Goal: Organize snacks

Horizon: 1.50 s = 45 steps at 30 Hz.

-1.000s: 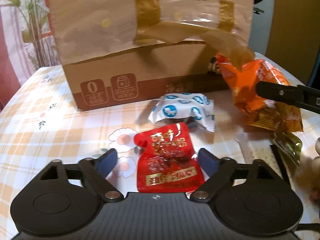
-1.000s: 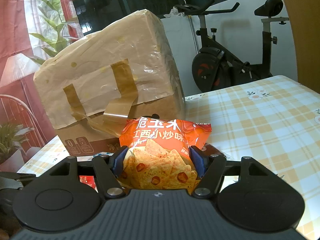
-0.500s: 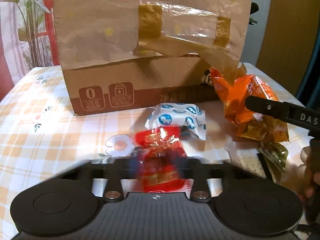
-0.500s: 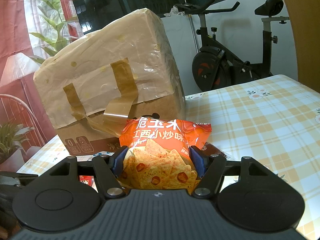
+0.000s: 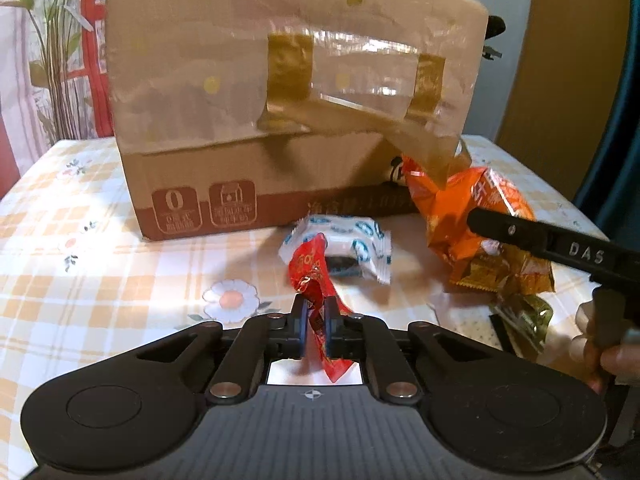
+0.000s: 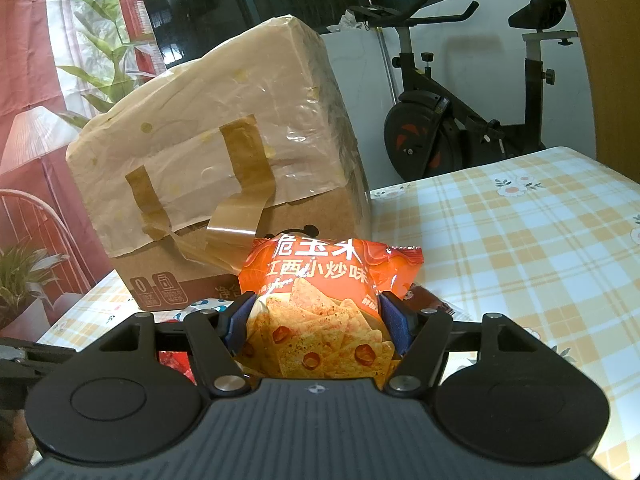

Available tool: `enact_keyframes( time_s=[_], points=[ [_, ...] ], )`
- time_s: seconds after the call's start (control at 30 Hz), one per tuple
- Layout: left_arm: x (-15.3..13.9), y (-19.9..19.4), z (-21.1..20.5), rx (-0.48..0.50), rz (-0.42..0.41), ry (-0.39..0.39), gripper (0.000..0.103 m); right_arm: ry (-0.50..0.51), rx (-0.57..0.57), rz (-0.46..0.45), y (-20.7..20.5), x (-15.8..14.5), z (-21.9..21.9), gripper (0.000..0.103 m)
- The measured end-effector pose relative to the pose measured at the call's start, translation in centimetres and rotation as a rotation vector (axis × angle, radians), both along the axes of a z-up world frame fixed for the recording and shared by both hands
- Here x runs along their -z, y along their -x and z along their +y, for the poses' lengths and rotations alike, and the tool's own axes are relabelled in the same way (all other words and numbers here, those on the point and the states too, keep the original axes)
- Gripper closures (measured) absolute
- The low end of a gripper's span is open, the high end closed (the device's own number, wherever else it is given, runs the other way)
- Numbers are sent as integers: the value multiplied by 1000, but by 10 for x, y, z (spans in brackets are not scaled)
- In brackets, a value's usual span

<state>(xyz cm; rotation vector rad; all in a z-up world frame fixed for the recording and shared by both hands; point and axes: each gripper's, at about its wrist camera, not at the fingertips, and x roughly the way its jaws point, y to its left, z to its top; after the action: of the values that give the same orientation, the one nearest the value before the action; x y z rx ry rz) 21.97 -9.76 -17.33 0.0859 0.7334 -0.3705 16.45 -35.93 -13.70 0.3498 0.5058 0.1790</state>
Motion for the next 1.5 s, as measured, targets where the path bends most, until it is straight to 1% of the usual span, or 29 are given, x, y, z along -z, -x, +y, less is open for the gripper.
enact_keyframes(
  time_s=[0.13, 0.2, 0.3, 0.4, 0.47, 0.5, 0.6, 0.7, 0.8, 0.83, 0.93, 1.0, 1.1, 1.17, 1.23, 1.3, 1.33, 1.4, 1.47, 1.5],
  points=[
    [-13, 5, 6, -8, -33, 10, 96, 7, 14, 0, 1, -2, 0, 35],
    [-20, 8, 11, -16, -55, 26, 96, 25, 36, -5, 5, -7, 0, 35],
    [-31, 13, 21, -27, -83, 59, 96, 63, 31, -23, 12, -17, 2, 35],
    [-35, 15, 25, -37, -90, 62, 96, 94, 33, -24, 18, -24, 1, 35],
    [-35, 15, 25, -54, -100, 45, 96, 133, 50, 4, 19, -25, 0, 35],
    [-35, 15, 28, -66, -98, 49, 96, 138, 65, 17, 19, -24, -3, 35],
    [-36, 15, 39, -109, -97, 62, 96, 120, 117, 42, 23, -23, -13, 35],
    [-39, 14, 48, -145, -103, 74, 96, 126, 144, 39, 26, -28, -18, 35],
    [-46, 14, 53, -168, -126, 83, 96, 144, 149, 17, 27, -37, -17, 35],
    [-51, 17, 56, -175, -146, 87, 96, 154, 151, 2, 28, -42, -17, 35],
    [-75, 22, 64, -186, -244, 102, 96, 158, 159, -49, 29, -59, -18, 35],
    [-98, 25, 70, -182, -319, 124, 96, 146, 163, -89, 29, -72, -21, 35],
    [-136, 27, 72, -172, -418, 157, 96, 138, 163, -174, 24, -104, -24, 35],
    [-161, 24, 70, -149, -478, 178, 96, 139, 156, -234, 16, -126, -24, 35],
    [-182, 15, 64, -119, -521, 169, 96, 141, 140, -285, 3, -148, -21, 35],
    [-198, -1, 55, -87, -549, 156, 96, 132, 117, -319, -14, -164, -17, 35],
    [-202, -9, 48, -73, -549, 147, 96, 121, 96, -331, -28, -171, -13, 35],
    [-206, -30, 36, -60, -530, 137, 96, 109, 53, -341, -53, -180, -2, 35],
    [-206, -51, 29, -64, -498, 145, 96, 127, 6, -342, -75, -183, 13, 35],
    [-205, -61, 24, -63, -493, 135, 96, 140, -15, -336, -85, -182, 21, 35]
  ],
)
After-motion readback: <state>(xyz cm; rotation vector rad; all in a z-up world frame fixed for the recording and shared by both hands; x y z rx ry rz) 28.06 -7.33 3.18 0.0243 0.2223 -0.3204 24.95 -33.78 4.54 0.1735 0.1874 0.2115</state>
